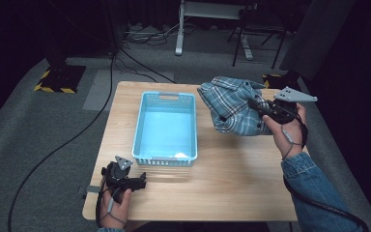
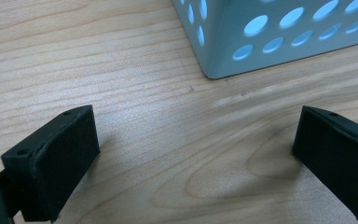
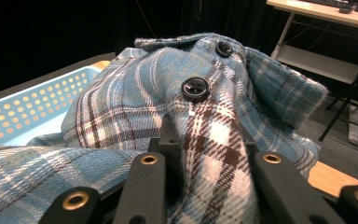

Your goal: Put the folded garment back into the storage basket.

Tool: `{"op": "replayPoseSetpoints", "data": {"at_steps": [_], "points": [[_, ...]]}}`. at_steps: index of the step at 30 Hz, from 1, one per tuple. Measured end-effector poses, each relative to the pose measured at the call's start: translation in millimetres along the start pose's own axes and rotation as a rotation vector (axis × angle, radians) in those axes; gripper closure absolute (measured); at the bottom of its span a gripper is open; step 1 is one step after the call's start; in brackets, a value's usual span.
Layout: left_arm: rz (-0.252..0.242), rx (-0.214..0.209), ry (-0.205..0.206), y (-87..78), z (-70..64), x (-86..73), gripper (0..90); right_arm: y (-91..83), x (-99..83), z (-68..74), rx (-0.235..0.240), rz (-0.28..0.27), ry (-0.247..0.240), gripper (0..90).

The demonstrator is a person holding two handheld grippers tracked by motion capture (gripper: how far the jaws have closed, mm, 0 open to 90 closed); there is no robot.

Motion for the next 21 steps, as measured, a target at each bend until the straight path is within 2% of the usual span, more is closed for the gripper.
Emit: {"op": "replayPoseSetpoints", "data": {"at_steps": [21], "points": [[0.0, 0.0, 0.0, 0.0, -0.1, -0.1, 0.1, 17.4, 29.0, 28.7, 0.055, -0.025, -0.036, 73.3]]}}
Point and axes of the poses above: each handheld gripper's, and its own axes: y roughly forward along the jaws, x roughly out of its top, z roughly to its left, the point moved 5 cm from there along y, roughly forward along the jaws
